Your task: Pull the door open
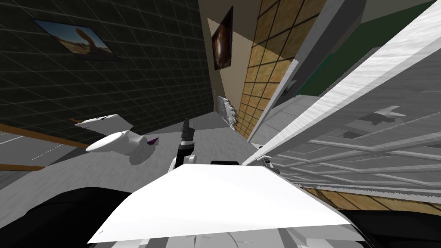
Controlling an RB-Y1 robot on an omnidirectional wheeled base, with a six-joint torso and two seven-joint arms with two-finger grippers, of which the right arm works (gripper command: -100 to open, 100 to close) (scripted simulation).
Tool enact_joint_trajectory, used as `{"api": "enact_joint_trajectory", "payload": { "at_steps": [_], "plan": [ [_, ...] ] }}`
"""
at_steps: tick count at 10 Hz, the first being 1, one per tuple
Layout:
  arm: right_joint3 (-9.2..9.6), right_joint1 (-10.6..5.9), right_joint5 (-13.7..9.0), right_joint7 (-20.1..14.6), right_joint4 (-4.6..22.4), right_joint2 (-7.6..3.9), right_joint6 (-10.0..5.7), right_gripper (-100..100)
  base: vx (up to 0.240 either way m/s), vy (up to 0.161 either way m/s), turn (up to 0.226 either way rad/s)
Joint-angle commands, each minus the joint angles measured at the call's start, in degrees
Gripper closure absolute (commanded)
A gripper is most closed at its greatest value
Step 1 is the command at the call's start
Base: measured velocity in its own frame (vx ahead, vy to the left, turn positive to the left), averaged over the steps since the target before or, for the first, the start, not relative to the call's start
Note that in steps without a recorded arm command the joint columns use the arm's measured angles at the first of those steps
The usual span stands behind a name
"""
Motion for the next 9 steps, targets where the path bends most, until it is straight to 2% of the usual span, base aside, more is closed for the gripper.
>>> {"api": "enact_joint_trajectory", "payload": {
  "at_steps": [1,4,9],
  "plan": [
    [0.00,0.00,0.00,0.00,0.00,0.00,0.00,100,-0.089,-0.015,0.021],
    [0.90,-0.59,0.75,-1.11,1.21,-0.67,-0.93,100,-0.173,-0.013,0.106],
    [2.18,-1.76,1.89,-3.03,3.27,-1.99,-2.70,100,-0.233,-0.023,0.117]
  ]
}}
